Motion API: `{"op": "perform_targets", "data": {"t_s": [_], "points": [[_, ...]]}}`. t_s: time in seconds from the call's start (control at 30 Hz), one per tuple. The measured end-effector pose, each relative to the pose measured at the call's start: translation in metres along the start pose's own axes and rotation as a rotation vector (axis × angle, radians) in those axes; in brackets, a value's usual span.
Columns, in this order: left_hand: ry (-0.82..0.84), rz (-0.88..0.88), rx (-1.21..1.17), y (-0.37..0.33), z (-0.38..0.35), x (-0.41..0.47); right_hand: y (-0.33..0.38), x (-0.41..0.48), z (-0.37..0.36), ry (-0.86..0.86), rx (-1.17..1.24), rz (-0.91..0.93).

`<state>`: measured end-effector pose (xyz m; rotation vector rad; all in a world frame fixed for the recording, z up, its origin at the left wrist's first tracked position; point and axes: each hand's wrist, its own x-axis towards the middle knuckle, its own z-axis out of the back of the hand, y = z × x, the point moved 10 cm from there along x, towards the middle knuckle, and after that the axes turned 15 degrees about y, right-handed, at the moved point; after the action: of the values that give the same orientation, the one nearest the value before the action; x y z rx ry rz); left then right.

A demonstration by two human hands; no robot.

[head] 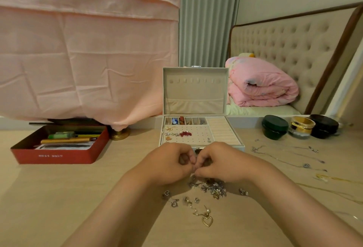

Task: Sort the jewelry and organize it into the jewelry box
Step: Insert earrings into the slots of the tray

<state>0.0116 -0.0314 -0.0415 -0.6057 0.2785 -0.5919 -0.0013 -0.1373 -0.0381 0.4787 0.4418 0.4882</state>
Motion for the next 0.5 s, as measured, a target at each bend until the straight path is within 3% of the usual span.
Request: {"op": "perform_targets", "data": {"t_s": [0.13,0.37,0.5], "points": [[-0.163,-0.144,-0.172,-0.011,0.020,-0.007,-0.004,-0.009,0.020,-0.125,0.422,0.081],[-0.253,-0.246,-0.436,-0.022,0.032,-0.014,-0.003,-0.014,0.029,-0.248,0.782,0.169],[-0.280,-0.228,-0.527,-0.016,0.032,-0.013,-0.007,-0.012,0.033,-0.349,0.798,0.177]]}}
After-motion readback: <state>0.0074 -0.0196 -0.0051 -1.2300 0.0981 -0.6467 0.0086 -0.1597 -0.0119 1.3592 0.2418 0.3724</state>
